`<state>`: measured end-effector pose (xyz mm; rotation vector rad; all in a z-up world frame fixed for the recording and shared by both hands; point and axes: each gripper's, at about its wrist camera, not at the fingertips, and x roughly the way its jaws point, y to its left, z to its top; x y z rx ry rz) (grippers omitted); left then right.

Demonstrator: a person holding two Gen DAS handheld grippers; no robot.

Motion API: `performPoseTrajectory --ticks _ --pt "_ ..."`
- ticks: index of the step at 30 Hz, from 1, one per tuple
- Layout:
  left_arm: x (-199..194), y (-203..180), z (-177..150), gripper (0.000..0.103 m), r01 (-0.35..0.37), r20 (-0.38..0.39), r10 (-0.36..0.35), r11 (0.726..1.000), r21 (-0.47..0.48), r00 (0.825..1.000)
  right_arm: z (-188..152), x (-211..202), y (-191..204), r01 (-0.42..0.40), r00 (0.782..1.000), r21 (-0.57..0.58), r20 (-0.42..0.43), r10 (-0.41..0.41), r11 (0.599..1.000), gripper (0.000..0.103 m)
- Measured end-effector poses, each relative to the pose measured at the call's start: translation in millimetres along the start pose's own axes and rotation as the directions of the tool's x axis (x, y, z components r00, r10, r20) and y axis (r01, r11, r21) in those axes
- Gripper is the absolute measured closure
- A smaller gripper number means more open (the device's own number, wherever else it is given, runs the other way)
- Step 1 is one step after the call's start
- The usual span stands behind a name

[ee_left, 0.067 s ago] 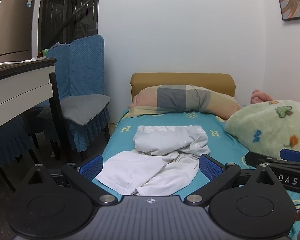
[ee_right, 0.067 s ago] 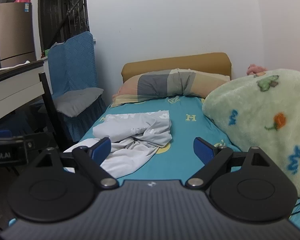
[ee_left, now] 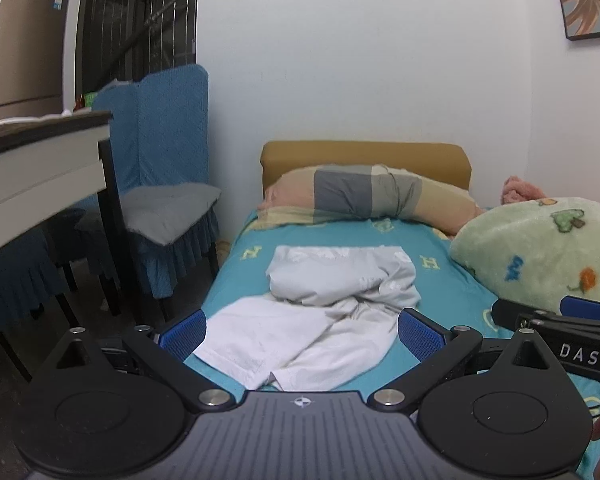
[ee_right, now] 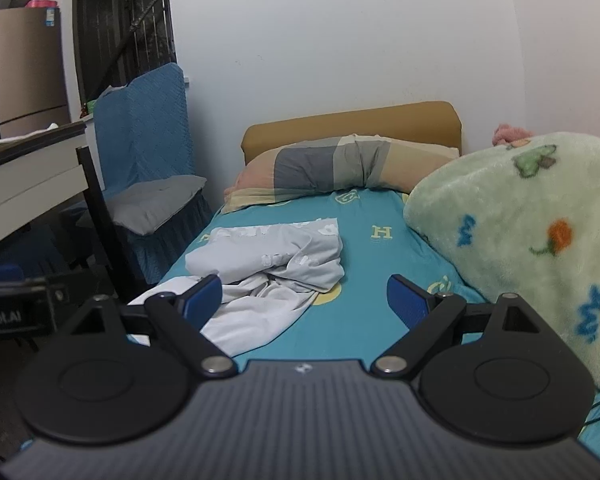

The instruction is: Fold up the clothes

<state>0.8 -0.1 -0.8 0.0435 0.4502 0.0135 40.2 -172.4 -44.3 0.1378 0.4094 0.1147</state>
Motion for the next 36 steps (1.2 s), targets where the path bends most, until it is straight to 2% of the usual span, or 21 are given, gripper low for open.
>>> performPoseTrajectory --ticks 4,8,36 --pt "-0.5 1.5 -1.7 0.0 -0.016 -0.014 0.016 1.0 -0.009 1.0 1.7 -6.7 7.3 0.03 0.999 -0.024 0.023 -0.029 0.999 0.012" --pt "-8.1 4.1 -4.7 0.0 -0.012 0.004 0.012 1.0 -0.02 1.0 -4.3 -15.7 4.7 0.016 0.998 0.009 0.068 -0.017 1.0 0.012" --pt "-11.0 -0.4 -20.2 0.0 -0.03 0.005 0.03 1.0 0.008 1.0 -7.4 -27.9 5.2 0.03 0.999 0.02 0.018 -0.031 0.999 0.012"
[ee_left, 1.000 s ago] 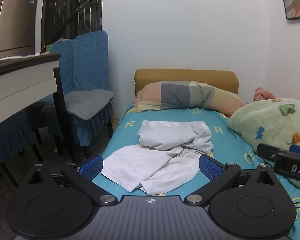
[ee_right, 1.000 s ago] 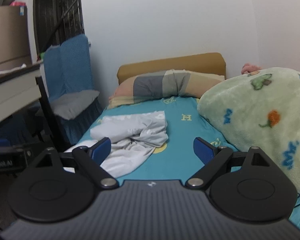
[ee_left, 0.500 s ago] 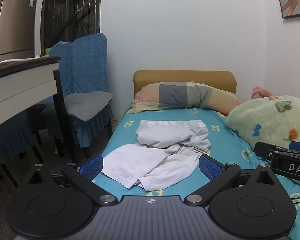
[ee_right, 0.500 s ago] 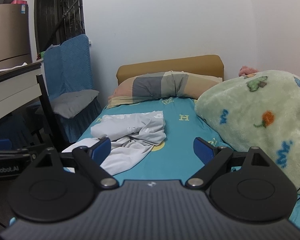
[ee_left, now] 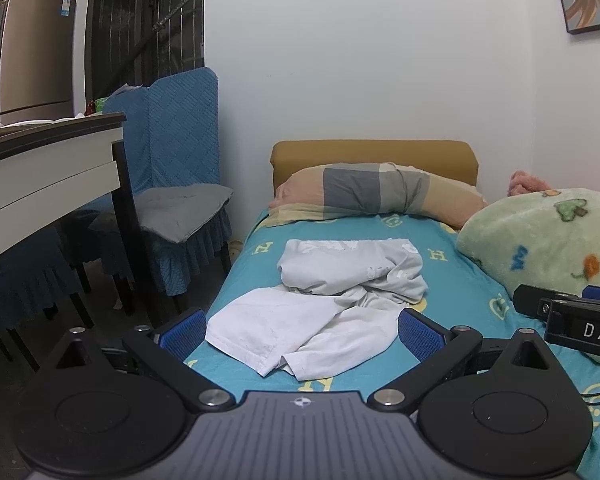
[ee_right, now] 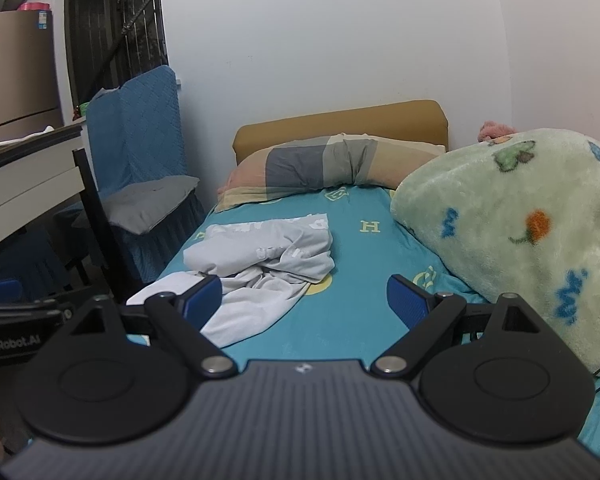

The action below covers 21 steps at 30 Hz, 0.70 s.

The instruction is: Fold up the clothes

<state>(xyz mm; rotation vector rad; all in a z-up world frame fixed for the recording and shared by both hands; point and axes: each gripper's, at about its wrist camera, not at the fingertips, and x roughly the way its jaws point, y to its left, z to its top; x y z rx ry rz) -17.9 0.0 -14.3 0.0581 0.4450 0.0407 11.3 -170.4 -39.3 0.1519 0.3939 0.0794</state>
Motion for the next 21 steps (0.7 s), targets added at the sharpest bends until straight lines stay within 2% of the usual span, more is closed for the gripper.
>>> performPoseTrajectory --ticks 7,12,16,21 --pt "11.6 2.3 -0.8 0.0 -0.003 -0.021 0.002 1.0 -0.02 1.0 2.6 -2.1 -0.2 0.054 0.998 0.008 0.03 -0.054 0.999 0.012" --pt "33.1 2.3 6.2 0.0 -0.025 -0.052 0.024 0.999 -0.021 0.998 40.9 -11.3 1.9 0.06 0.989 0.081 0.13 -0.07 0.995 0.012" --pt "65.2 0.4 14.7 0.0 -0.054 -0.125 0.056 0.998 0.016 0.991 72.8 -7.6 1.3 0.036 0.983 0.125 0.172 -0.057 0.992 0.012" --pt "127.2 -6.4 17.6 0.0 -0.076 -0.191 0.093 0.993 0.093 0.977 63.9 17.9 -15.0 0.051 0.996 0.149 0.065 -0.061 0.988 0.012"
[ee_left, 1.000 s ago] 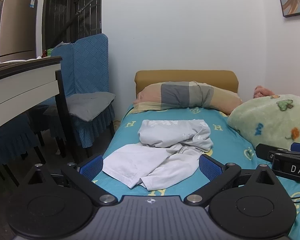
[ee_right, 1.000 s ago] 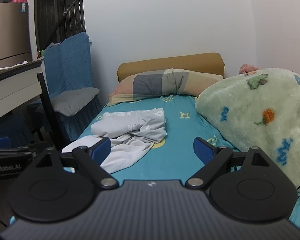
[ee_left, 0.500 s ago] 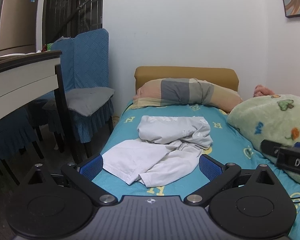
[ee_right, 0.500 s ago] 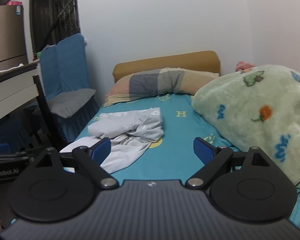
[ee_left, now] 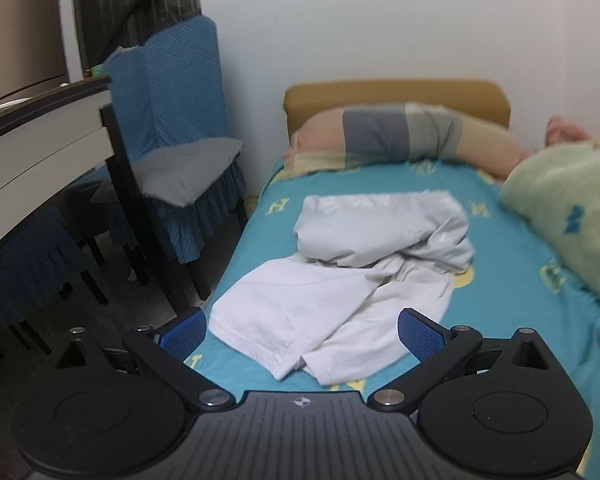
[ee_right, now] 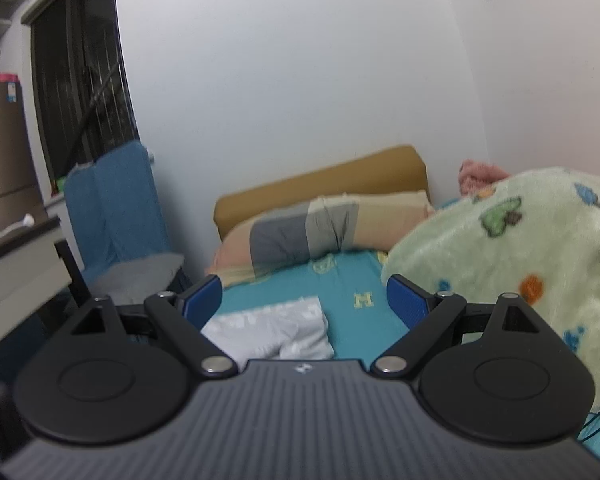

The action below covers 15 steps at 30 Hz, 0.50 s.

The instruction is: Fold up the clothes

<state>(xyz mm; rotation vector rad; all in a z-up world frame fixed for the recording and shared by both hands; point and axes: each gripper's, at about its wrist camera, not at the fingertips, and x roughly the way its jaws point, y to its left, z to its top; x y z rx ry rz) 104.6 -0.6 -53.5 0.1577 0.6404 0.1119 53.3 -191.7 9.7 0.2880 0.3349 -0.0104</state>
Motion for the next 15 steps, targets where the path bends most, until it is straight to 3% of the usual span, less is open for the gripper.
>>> performPoseTrajectory --ticks 7,12,15 --pt "118.2 -22.9 19.8 0.008 -0.012 -0.059 0.012 1.0 0.002 0.998 -22.2 38.2 -29.5 0.014 0.991 0.057 -0.132 -0.006 0.998 0.012" --pt "184.1 -43.4 33.1 0.023 0.02 -0.062 -0.02 1.0 -0.009 0.998 -54.2 71.5 -43.1 -0.001 0.98 0.096 -0.199 0.021 0.995 0.012" --pt "211.3 -57.3 36.7 0.033 0.016 -0.049 -0.014 0.999 0.045 0.999 -69.9 99.7 -48.7 -0.005 0.973 0.113 -0.23 0.031 0.994 0.012"
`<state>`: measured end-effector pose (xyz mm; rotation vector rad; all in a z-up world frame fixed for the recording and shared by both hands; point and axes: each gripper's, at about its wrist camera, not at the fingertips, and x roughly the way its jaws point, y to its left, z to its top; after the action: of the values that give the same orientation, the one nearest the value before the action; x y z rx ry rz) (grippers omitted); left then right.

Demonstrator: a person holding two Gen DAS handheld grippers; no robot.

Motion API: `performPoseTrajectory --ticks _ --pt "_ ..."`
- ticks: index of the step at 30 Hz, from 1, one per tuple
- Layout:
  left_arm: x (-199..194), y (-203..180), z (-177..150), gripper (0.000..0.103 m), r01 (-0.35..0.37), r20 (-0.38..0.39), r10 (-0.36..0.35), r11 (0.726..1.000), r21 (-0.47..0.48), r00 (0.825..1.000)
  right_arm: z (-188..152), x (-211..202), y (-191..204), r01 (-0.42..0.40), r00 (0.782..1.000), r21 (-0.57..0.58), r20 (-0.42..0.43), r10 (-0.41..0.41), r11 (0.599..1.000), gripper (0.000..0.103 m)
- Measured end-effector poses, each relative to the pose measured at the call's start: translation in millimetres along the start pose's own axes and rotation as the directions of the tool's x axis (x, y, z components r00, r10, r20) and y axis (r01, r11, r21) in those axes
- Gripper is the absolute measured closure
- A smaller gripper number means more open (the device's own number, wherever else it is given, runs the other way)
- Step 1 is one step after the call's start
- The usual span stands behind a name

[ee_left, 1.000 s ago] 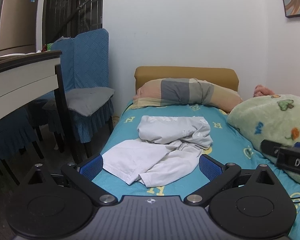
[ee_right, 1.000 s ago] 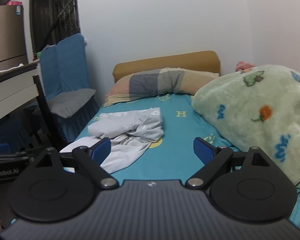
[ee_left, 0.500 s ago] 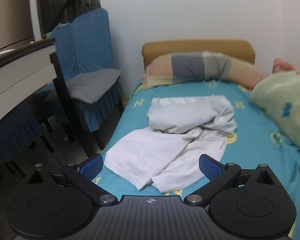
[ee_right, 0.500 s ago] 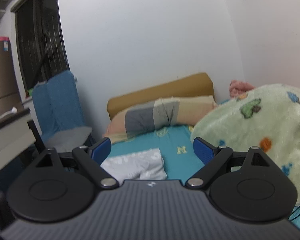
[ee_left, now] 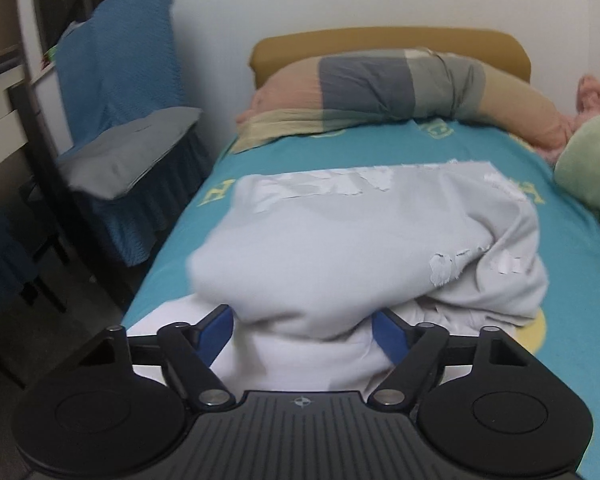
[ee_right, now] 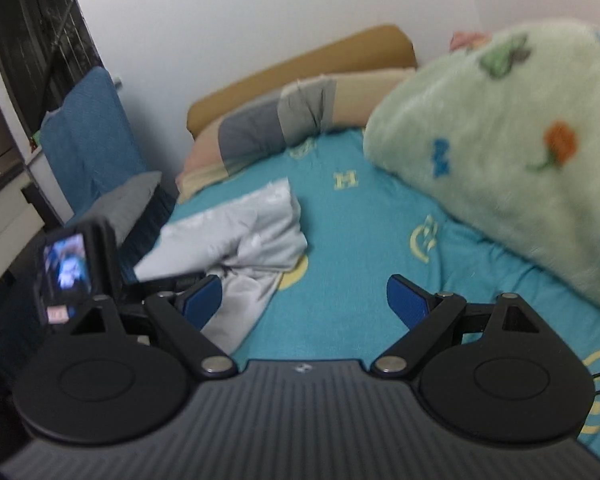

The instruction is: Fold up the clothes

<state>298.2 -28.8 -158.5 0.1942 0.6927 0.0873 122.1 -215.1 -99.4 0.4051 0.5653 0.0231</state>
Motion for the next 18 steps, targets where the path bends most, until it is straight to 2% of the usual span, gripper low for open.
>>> performPoseTrajectory --ticks 2,3,4,5,8,11,15,18 --pt "4.9 -4.7 4.1 0.053 -0.007 0.042 0.005 0.999 0.034 0.999 -3.4 18.6 -5.4 -0.007 1.0 0.021 -0.004 0.007 1.0 0.012" --pt "3.2 -4.7 6.5 0.06 -0.006 0.062 0.003 0.999 0.044 0.998 -4.0 23.7 -6.1 -0.005 1.0 0.023 0.006 0.004 1.0 0.012" --pt "-0.8 -3.9 9.3 0.075 0.001 0.068 -0.005 0.999 0.054 0.998 -4.7 28.8 -6.9 -0.002 1.0 0.026 0.016 0.002 1.0 0.012" --pt "-6.2 -3.5 12.9 0.086 0.01 0.063 -0.015 0.998 0.067 0.998 -5.3 33.9 -7.7 0.0 1.0 0.028 0.026 -0.001 1.0 0.012" --pt "-41.9 1.4 22.0 0.09 0.056 0.09 -0.063 0.996 0.069 0.994 -7.3 49.2 -10.1 0.007 0.998 0.035 0.056 -0.009 0.999 0.012" --pt "-94.8 11.3 23.2 0.093 0.117 0.144 -0.123 0.992 0.049 0.982 -5.2 51.4 -5.6 0.01 0.993 -0.007 0.115 -0.009 1.0 0.012" --pt "-167.1 26.2 11.8 0.093 0.211 0.194 -0.212 0.977 0.024 0.958 -6.3 37.2 3.2 0.002 0.984 -0.081 0.178 0.012 0.997 0.012" --pt "-216.5 41.6 -4.6 0.094 0.293 0.213 -0.287 0.956 0.003 0.934 -6.1 15.3 5.1 0.026 0.971 -0.124 0.24 0.005 0.992 0.012"
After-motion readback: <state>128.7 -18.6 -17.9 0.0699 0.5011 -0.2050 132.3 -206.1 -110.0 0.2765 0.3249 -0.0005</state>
